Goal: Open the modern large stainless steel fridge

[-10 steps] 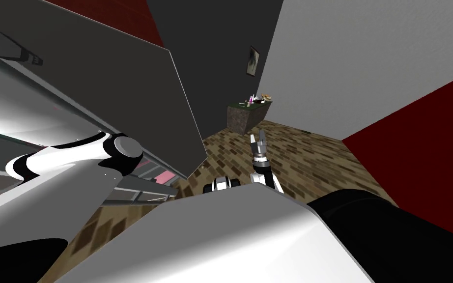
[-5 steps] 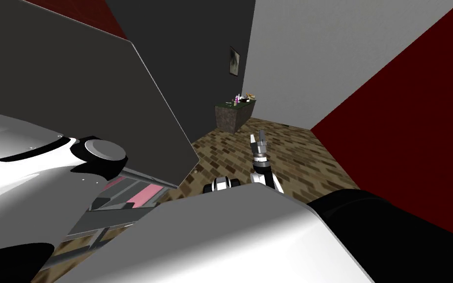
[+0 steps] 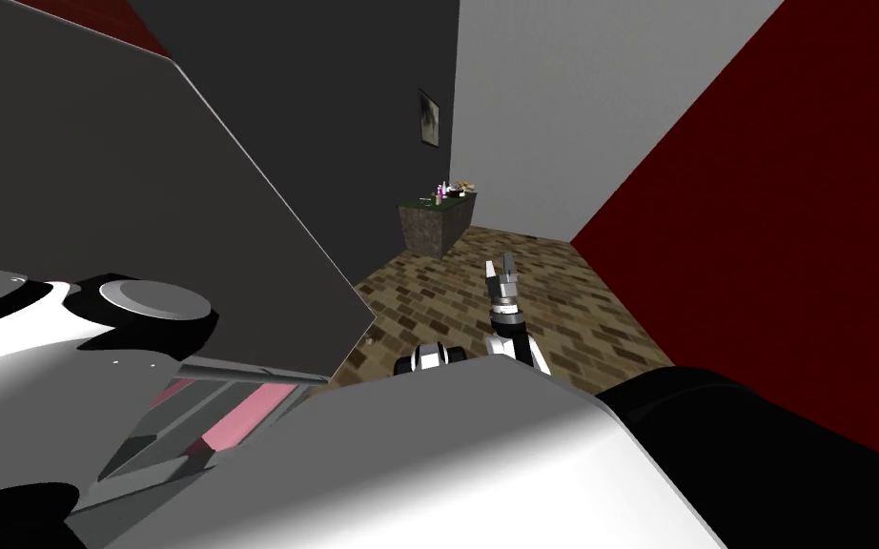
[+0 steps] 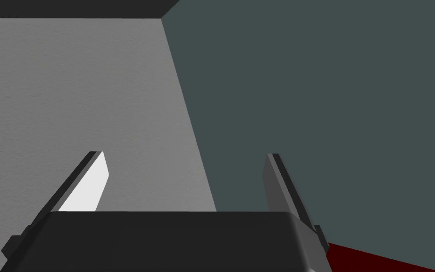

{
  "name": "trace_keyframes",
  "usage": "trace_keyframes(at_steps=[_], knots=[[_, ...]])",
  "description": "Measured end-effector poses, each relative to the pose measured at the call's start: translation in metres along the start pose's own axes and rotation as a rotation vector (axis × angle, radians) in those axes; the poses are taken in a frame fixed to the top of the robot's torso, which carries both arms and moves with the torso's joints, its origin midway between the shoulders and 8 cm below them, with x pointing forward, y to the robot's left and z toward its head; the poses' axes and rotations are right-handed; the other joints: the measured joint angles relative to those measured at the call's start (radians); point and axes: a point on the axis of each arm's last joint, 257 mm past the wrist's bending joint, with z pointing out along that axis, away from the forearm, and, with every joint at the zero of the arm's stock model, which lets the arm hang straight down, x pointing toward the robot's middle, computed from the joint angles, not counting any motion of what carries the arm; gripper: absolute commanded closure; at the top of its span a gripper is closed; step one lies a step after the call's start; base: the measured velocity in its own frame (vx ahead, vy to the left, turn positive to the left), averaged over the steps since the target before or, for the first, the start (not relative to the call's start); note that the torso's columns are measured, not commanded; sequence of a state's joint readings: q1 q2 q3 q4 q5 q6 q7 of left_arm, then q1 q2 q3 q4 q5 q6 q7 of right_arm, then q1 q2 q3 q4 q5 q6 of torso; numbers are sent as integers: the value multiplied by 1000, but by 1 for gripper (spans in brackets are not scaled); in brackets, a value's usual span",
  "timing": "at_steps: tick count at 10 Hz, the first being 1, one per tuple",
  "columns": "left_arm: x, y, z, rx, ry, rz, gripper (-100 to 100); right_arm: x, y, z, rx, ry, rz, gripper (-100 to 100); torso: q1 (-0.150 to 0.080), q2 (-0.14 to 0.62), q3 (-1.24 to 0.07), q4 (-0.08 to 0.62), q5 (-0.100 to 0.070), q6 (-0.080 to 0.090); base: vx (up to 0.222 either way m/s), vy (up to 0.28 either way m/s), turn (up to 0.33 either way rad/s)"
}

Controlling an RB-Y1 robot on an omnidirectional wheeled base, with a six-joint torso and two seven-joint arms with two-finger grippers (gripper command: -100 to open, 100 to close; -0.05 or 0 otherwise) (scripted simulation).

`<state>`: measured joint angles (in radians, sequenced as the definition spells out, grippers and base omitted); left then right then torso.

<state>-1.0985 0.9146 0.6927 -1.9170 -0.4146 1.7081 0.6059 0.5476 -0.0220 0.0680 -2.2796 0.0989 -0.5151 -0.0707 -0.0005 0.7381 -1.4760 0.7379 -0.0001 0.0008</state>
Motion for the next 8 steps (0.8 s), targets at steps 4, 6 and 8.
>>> trace_keyframes(at_steps=[4, 6, 8], knots=[[-30, -27, 5, 33, -40, -7, 100, 0, 0, 0, 0, 0, 0, 0, 2, 0, 0, 0, 0, -1, 0, 2, 87], [-3, 8, 8, -29, 1, -12, 100, 0, 0, 0, 0, 0, -1, 0, 3, -1, 0, 0, 1, -1, 6, 38, 273], [25, 30, 1, -71, 36, -22, 100, 0, 0, 0, 0, 0, -1, 0, 1, 0, 0, 0, 0, -1, 6, 44, 411]])
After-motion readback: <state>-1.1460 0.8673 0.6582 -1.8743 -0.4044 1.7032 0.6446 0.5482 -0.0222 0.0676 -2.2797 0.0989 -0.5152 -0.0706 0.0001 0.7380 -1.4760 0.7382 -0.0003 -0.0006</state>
